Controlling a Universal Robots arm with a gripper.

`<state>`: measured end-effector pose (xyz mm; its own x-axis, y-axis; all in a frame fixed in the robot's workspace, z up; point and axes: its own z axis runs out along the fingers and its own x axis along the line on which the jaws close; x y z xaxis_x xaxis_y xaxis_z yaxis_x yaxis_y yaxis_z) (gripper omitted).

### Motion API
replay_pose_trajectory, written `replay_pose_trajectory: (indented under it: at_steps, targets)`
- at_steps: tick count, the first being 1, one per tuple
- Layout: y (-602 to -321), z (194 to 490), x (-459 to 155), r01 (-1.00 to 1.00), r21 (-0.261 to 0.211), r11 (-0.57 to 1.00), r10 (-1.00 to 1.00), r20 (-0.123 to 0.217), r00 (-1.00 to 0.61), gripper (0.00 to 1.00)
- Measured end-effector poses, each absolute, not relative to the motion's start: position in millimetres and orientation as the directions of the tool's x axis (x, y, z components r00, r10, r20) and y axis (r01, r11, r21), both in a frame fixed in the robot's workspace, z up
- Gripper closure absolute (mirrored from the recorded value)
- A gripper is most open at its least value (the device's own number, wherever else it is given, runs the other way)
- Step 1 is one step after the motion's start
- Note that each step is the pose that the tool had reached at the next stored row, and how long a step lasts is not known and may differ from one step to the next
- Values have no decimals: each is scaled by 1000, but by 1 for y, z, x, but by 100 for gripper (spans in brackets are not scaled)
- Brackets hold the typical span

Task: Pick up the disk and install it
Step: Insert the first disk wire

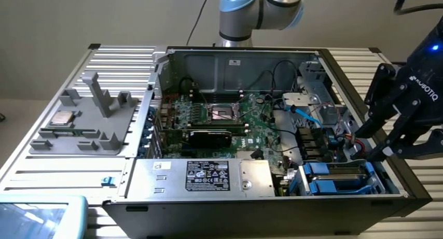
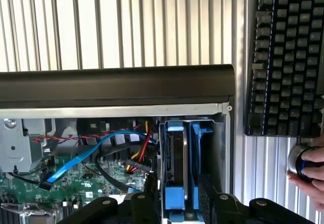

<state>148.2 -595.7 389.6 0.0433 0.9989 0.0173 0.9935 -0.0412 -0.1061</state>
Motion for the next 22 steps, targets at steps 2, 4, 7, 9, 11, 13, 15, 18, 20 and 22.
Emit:
replay_pose_trajectory:
  at_steps: [2,4,7,9,11,13,15,18,20,22]
  targets:
    - [-596,390,155,993,-115,-41,999,17,43,55]
    - [-596,390,163,992,-122,-41,999,17,44,55]
    - [-596,388,175,991,-126,-41,999,19,44,55]
    - [-595,385,178,991,-127,-46,999,20,49,55]
    - [-594,381,178,990,-127,-55,998,19,58,55]
    - [-593,377,178,990,-127,-65,998,20,68,55]
    - [-593,374,178,989,-127,-82,996,20,85,55]
    - [-593,369,178,985,-127,-117,993,20,120,55]
    - [-593,367,178,982,-127,-141,989,20,145,55]
    - [-593,367,178,978,-127,-167,985,19,170,55]
